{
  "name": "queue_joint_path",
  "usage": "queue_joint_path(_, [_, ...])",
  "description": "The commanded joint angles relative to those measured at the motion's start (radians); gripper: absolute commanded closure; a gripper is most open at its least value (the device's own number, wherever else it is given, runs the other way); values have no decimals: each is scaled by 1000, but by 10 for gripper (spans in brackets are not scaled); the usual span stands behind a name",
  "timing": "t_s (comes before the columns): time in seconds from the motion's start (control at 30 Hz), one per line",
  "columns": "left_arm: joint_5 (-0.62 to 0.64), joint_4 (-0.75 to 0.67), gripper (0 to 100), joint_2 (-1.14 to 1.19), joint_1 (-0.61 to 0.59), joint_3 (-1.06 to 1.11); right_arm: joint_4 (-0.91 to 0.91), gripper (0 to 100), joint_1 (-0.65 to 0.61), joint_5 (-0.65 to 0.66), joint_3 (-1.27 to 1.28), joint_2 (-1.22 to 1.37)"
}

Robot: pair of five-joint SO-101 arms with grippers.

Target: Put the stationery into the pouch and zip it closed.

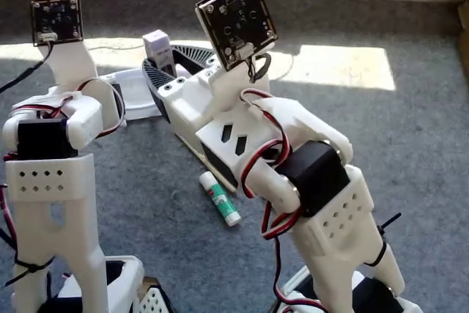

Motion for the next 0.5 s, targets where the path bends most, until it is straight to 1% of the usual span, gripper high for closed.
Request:
queue_joint_path(0.0, [9, 3, 992, 1, 21, -58, -127, 993, -12, 14, 77, -68])
queue_joint_path(0.13, [9, 3, 992, 1, 21, -56, -321, 993, -12, 77, 288, -145])
queue_joint_path(0.27, [9, 3, 992, 1, 21, -56, -568, 993, -12, 87, 507, -228])
queue_joint_path(0.47, [9, 3, 992, 1, 21, -56, -845, 993, -12, 89, 736, -289])
